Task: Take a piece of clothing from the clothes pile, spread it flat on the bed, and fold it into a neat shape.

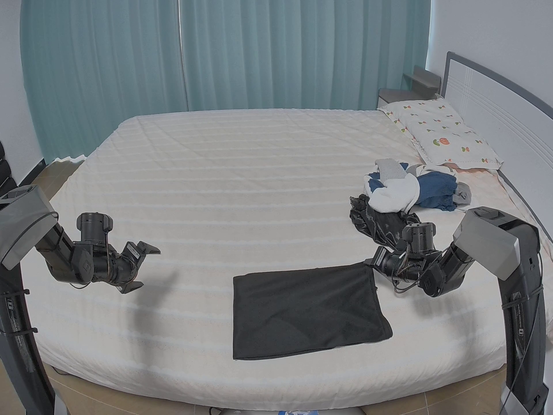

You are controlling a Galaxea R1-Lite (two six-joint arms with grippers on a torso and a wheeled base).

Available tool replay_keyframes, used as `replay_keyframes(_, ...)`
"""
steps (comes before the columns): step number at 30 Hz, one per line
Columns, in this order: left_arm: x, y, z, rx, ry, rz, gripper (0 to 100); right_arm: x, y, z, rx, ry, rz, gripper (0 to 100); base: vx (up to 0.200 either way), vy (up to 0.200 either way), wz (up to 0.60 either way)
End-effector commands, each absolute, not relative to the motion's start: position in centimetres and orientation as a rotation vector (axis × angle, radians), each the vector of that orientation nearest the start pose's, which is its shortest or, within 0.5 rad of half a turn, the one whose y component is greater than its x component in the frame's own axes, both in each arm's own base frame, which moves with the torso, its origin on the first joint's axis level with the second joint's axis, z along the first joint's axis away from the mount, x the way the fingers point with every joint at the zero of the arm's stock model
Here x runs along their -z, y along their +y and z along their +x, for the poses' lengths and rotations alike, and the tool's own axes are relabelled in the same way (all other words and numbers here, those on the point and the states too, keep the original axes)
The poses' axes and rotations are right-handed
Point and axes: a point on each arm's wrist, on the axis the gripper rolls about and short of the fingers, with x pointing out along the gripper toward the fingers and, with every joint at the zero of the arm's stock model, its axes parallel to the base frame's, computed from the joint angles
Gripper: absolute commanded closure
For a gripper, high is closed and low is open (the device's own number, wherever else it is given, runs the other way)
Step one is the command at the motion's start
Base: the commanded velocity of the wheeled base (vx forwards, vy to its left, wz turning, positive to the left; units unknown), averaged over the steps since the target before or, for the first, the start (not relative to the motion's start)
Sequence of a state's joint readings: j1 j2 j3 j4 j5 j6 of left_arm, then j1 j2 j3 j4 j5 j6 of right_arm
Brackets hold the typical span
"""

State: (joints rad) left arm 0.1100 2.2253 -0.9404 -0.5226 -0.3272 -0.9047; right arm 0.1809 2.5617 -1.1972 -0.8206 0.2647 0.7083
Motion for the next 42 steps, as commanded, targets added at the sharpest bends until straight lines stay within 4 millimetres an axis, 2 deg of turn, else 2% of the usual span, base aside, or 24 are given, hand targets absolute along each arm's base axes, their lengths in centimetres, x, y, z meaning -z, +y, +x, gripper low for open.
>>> replay_keyframes(1,-2.2,3.4,37.6,-0.145,0.798,-1.023,0,4.9,8.7,44.0,-0.220,0.687,0.700,100,0.000,0.000,0.00)
replay_keyframes(2,-2.2,3.4,37.6,-0.145,0.798,-1.023,0,4.9,8.7,44.0,-0.220,0.687,0.700,100,0.000,0.000,0.00)
replay_keyframes(3,-2.1,3.4,37.6,-0.146,0.798,-1.021,0,4.8,8.8,44.2,-0.225,0.680,0.700,0,0.000,0.000,0.00)
replay_keyframes(10,-2.1,3.3,37.6,-0.146,0.799,-1.022,0,4.4,8.0,44.0,-0.211,0.671,0.708,0,0.000,0.000,0.00)
replay_keyframes(11,-2.2,3.3,37.6,-0.143,0.798,-1.021,0,3.5,7.0,43.2,-0.173,0.668,0.731,0,0.000,0.000,0.00)
replay_keyframes(14,-2.1,3.3,37.6,-0.144,0.800,-1.021,0,2.5,6.3,41.6,-0.136,0.687,0.774,0,0.000,0.000,0.00)
replay_keyframes(15,-2.1,3.3,37.6,-0.140,0.801,-1.008,0,2.1,5.9,40.3,-0.113,0.706,0.805,0,0.000,0.000,0.00)
replay_keyframes(16,-2.1,3.3,37.5,-0.138,0.803,-1.005,0,2.1,5.9,40.2,-0.111,0.709,0.808,0,0.000,0.000,0.00)
replay_keyframes(17,-1.8,3.3,37.3,-0.131,0.814,-0.978,0,2.0,5.6,38.8,-0.087,0.717,0.843,0,0.000,0.000,0.00)
replay_keyframes(22,-1.4,2.8,36.9,-0.113,0.837,-0.922,0,2.2,5.0,35.8,-0.043,0.677,0.949,0,0.000,0.000,0.00)
replay_keyframes(25,-1.4,2.8,36.9,-0.131,0.830,-0.913,0,2.5,5.0,35.4,-0.067,0.614,0.971,0,0.000,0.000,0.00)
replay_keyframes(28,-1.2,2.6,37.0,-0.139,0.830,-0.904,0,3.7,5.0,34.9,-0.088,0.563,0.963,0,-0.133,0.000,0.00)
replay_keyframes(32,-1.2,2.5,37.1,-0.128,0.811,-0.899,0,3.6,4.8,34.5,-0.100,0.547,0.962,0,-0.200,0.000,0.00)
replay_keyframes(39,-1.6,2.4,37.0,-0.118,0.790,-0.910,0,3.8,4.8,34.3,-0.098,0.551,0.960,0,0.000,0.000,0.00)
replay_keyframes(42,-1.6,1.2,36.9,-0.091,0.807,-0.899,0,3.8,4.8,34.3,-0.098,0.551,0.958,0,0.000,0.000,0.00)
